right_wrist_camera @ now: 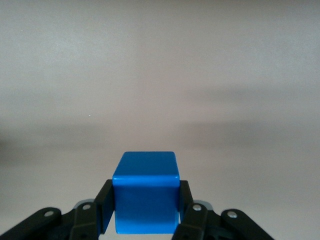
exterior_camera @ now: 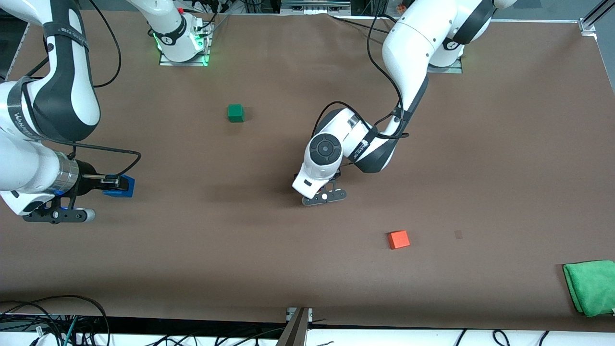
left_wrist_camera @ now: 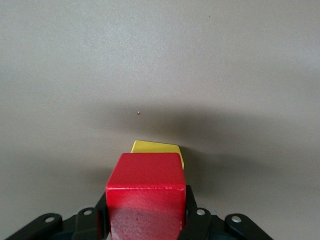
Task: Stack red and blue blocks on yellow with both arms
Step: 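Release red on yellow, raise the left gripper while the right gripper carries blue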
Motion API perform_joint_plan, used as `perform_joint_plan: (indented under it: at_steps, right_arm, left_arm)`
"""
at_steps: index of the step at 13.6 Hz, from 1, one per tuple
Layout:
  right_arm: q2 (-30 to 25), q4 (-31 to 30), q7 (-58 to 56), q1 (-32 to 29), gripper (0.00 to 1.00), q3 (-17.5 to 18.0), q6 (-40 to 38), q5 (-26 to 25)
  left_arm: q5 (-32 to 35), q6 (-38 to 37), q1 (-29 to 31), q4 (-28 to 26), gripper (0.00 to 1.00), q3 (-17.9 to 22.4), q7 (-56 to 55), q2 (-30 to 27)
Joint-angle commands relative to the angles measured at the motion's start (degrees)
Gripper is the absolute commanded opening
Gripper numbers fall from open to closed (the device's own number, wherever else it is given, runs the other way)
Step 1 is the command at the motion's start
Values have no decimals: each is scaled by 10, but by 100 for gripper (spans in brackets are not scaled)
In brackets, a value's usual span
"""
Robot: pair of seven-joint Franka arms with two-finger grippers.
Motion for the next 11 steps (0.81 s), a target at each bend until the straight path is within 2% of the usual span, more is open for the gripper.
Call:
perform_joint_plan:
  at_steps: [1, 5, 11]
  right_arm:
    - [6, 18, 5, -1, 43, 0, -15, 6]
    - [6, 17, 4, -1, 43, 0, -15, 6]
    - [6, 18, 5, 2, 43, 1, -14, 6]
  left_arm:
    - [-5, -5, -15, 19, 100, 6, -10, 10]
    - [-8, -7, -15, 19, 100, 7, -11, 4]
    - [-9, -37, 41, 19, 100, 6, -4, -77]
